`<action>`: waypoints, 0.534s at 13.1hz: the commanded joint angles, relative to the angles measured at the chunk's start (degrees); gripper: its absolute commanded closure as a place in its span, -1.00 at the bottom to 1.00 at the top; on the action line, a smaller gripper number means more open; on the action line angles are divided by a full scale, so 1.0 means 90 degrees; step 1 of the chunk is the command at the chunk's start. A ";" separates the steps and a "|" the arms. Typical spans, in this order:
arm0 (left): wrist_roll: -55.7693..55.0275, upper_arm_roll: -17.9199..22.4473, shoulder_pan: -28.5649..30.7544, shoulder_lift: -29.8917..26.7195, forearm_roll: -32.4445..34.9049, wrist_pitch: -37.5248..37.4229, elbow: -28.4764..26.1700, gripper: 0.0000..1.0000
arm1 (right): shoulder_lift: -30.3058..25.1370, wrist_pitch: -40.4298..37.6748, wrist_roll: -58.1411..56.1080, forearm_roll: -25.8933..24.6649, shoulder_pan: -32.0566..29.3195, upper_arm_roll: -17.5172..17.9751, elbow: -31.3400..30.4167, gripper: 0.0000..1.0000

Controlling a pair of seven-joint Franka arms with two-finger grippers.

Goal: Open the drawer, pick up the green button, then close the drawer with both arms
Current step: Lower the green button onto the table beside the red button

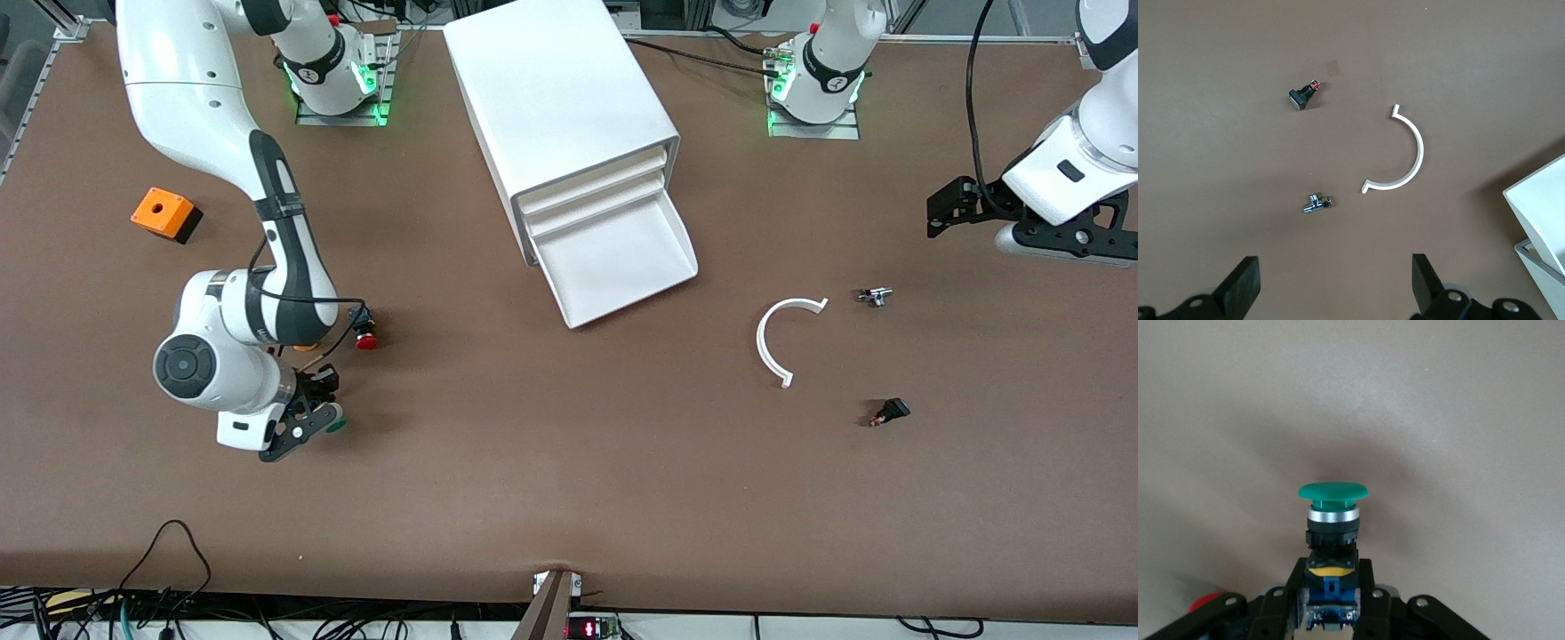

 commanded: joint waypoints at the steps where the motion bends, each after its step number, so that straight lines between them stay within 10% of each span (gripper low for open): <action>1: -0.0054 -0.0015 -0.0005 -0.0028 0.0011 -0.0051 0.0009 -1.00 | -0.0376 0.0702 -0.0226 0.0184 -0.0049 0.0107 -0.0982 0.53; 7: -0.0181 -0.0015 -0.0015 -0.0028 0.0011 -0.0061 0.0009 -1.00 | -0.0719 0.2053 -0.0226 0.0184 -0.0049 0.0175 -0.2335 0.53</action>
